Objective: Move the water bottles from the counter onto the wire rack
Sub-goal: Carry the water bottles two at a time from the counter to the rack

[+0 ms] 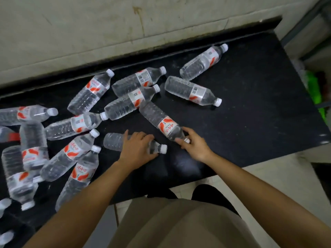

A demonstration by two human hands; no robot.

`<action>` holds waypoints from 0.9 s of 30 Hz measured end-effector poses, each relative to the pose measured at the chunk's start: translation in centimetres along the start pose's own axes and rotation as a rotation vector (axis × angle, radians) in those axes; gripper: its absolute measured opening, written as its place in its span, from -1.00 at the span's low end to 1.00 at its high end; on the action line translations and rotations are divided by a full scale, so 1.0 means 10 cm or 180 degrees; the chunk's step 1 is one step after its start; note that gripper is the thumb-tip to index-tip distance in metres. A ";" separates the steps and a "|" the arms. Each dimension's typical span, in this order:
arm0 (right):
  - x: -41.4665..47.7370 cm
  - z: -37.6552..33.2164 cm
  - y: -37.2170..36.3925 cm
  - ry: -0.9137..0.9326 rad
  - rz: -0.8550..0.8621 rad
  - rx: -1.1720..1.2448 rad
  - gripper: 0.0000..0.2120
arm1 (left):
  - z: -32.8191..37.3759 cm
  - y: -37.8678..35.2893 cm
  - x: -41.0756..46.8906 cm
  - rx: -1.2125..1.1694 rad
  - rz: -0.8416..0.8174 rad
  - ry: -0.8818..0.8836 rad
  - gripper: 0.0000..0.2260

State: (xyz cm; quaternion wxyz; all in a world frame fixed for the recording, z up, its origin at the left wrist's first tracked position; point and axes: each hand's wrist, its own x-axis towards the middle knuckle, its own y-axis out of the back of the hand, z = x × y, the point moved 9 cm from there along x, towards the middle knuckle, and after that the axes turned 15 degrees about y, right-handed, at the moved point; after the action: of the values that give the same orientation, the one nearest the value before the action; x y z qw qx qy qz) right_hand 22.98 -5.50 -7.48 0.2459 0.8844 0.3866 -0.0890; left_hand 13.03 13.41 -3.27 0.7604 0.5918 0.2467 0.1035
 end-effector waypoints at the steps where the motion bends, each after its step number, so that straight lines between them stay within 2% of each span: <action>1: 0.00 -0.05 0.15 -0.0036 0.0305 0.0003 -0.56 | -0.02 0.09 0.05 -0.0227 -0.0005 0.0094 -0.47; 3: 0.04 -0.24 0.44 -0.0010 0.0793 -0.0004 -0.66 | -0.09 0.34 0.14 -0.0735 0.0039 0.0431 -0.51; 6: 0.15 -0.66 0.71 0.0208 0.0958 -0.0257 -0.69 | -0.31 0.76 0.15 -0.1685 0.0335 0.1201 -0.55; 8: 0.22 -1.06 0.82 0.0660 0.0820 -0.0685 -0.70 | -0.44 0.93 0.10 -0.2169 0.0562 0.1532 -0.53; 11: 0.25 -1.66 0.84 0.1420 0.0315 -0.1654 -0.70 | -0.60 1.05 -0.01 -0.2855 0.0786 0.1729 -0.58; 13: 0.23 -1.86 0.81 0.1611 0.0159 -0.1783 -0.77 | -0.68 1.03 -0.08 -0.3119 0.0875 0.1733 -0.61; 16: 0.25 -1.79 0.69 0.1536 0.0320 -0.1535 -0.81 | -0.79 0.94 -0.19 -0.3170 0.0914 0.1863 -0.63; 18: 0.22 -1.59 0.56 0.1386 0.0681 -0.1352 -0.69 | -0.84 0.88 -0.28 -0.3153 0.0950 0.1995 -0.58; 19: 0.18 -1.48 0.50 0.1323 0.0887 -0.1112 -0.64 | -0.85 0.88 -0.31 -0.3152 0.0995 0.1984 -0.61; 21: 0.10 -1.31 0.40 0.1099 0.1230 -0.0333 -0.68 | -0.83 0.92 -0.36 -0.3131 0.0975 0.1817 -0.65; 23: 0.05 -1.24 0.30 0.0970 0.1460 0.0173 -0.70 | -0.83 0.89 -0.40 -0.3298 0.0790 0.1647 -0.57; 27: -0.04 -1.29 0.18 0.1119 0.1403 0.0017 -0.69 | -0.89 0.82 -0.44 -0.3733 0.0604 0.1717 -0.38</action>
State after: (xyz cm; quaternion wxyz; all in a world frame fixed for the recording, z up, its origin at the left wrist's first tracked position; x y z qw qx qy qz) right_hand 23.59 -0.27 4.43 0.1863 0.9496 0.2214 0.1203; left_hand 5.98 21.26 4.04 0.8561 0.0513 0.2781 0.4325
